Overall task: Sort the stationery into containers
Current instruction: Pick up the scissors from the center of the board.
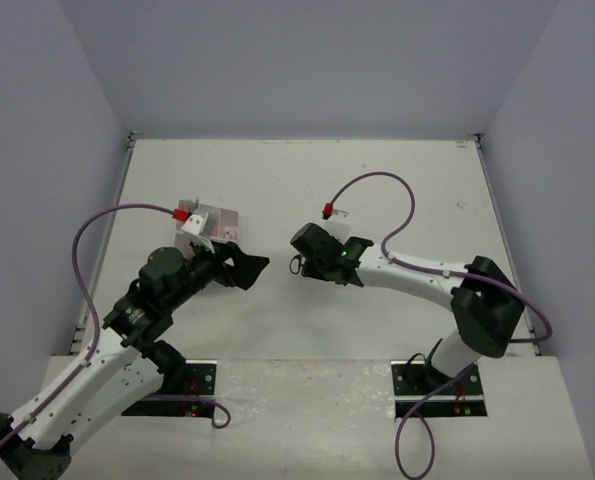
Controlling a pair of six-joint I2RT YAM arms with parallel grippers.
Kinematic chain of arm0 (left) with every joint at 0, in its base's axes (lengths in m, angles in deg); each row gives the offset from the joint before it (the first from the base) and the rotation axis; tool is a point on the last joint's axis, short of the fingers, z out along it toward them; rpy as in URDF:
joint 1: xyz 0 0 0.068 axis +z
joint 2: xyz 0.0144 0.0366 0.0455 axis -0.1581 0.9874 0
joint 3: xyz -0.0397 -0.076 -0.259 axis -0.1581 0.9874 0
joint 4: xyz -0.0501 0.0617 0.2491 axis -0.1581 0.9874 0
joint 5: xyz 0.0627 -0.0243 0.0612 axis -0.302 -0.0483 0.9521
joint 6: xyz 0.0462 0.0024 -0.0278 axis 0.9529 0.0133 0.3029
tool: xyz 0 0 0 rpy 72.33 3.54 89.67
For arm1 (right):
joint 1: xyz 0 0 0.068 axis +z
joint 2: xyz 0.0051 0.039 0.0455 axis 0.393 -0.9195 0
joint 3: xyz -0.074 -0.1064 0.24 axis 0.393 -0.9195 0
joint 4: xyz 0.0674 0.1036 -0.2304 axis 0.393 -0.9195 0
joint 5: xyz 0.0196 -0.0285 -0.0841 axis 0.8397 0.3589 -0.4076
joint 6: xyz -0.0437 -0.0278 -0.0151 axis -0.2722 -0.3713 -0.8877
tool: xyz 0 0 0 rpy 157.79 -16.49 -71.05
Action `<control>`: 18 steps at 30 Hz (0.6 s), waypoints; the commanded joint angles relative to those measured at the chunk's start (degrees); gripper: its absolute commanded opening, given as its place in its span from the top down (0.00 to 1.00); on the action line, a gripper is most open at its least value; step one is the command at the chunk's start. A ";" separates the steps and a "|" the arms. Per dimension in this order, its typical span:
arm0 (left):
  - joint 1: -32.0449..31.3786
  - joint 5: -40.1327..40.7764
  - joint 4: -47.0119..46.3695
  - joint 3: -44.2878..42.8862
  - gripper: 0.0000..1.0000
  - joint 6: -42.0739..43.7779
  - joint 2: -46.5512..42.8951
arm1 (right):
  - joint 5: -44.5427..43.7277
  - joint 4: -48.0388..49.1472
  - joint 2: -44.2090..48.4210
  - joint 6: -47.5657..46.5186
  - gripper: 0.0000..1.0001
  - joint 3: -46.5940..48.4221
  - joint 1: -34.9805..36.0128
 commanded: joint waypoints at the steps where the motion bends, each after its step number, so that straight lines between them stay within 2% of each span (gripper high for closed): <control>1: 0.33 -11.68 -14.59 1.01 0.00 -4.68 2.80 | -1.81 6.09 10.65 -3.34 1.00 -4.49 1.20; 8: 0.05 -15.02 -23.63 6.94 0.04 -10.85 3.72 | 2.60 13.41 23.79 -3.82 1.00 -11.52 1.93; 11: -0.56 -15.75 -27.47 9.21 0.06 -13.13 5.53 | 4.14 14.78 25.38 -4.45 1.00 -11.99 2.58; 18: -3.90 -15.80 -32.75 9.38 0.20 -13.75 10.93 | 5.61 14.85 26.53 -3.05 1.00 -11.50 3.31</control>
